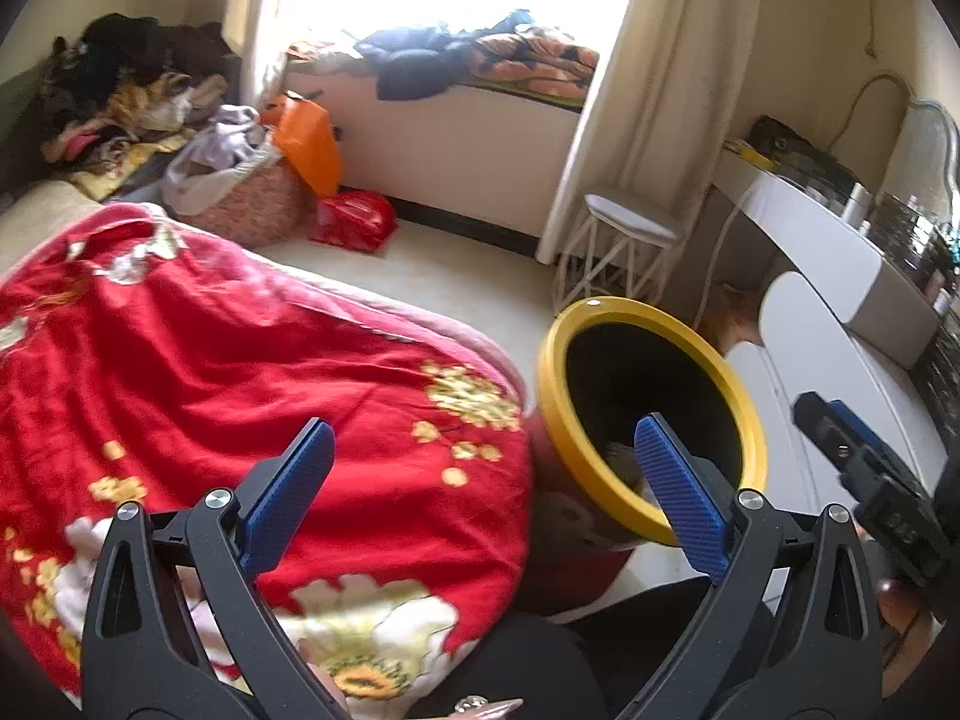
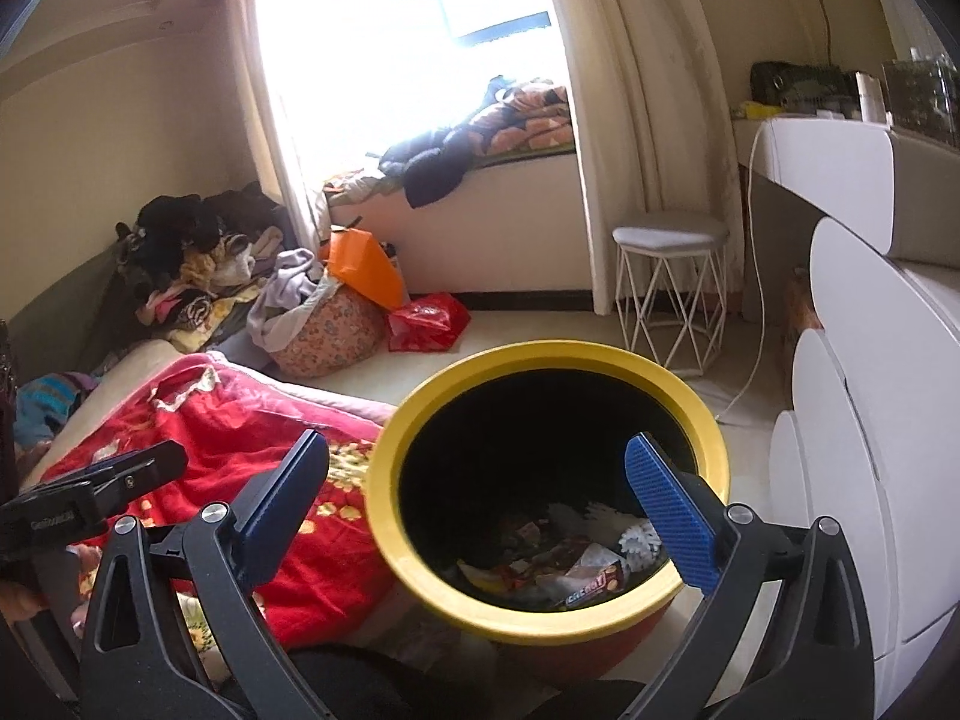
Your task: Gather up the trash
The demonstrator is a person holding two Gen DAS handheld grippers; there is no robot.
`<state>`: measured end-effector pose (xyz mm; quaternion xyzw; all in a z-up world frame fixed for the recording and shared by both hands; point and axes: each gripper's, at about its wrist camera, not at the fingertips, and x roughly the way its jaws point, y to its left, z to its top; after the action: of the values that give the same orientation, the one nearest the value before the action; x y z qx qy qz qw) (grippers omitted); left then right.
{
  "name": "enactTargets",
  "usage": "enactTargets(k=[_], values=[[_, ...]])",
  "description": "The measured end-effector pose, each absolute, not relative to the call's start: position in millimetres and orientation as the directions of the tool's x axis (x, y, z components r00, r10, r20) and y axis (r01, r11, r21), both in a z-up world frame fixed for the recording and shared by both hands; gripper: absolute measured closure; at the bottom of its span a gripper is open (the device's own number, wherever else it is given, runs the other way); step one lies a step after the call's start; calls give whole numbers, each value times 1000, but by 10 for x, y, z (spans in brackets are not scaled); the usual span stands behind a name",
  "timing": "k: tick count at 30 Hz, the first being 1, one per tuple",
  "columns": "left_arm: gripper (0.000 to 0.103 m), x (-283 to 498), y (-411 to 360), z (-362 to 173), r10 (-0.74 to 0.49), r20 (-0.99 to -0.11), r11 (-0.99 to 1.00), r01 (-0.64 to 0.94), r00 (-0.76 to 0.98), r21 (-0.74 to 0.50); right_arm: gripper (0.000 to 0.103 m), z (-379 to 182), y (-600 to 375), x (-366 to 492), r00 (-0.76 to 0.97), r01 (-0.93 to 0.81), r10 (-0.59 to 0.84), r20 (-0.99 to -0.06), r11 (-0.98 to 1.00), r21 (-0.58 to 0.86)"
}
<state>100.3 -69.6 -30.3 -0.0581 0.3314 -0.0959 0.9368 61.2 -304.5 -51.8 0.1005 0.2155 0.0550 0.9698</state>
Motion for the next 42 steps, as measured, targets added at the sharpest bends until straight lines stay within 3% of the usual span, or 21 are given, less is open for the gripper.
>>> enactTargets(k=[10,19,42], values=[[11,644,-475,-234,-109,-551,993,67,827,-95,7,-415,-2803,183,960,-114,151,-235,980,163],[11,288,-337,-199,-100,-457,992,52,884,-116,6,-407,-2661,-193,986,-117,129,-103,987,110],[11,122,-368,-293,-83,-427,995,52,900,-85,6,-487,-2660,-223,991,-73,86,-104,990,120]])
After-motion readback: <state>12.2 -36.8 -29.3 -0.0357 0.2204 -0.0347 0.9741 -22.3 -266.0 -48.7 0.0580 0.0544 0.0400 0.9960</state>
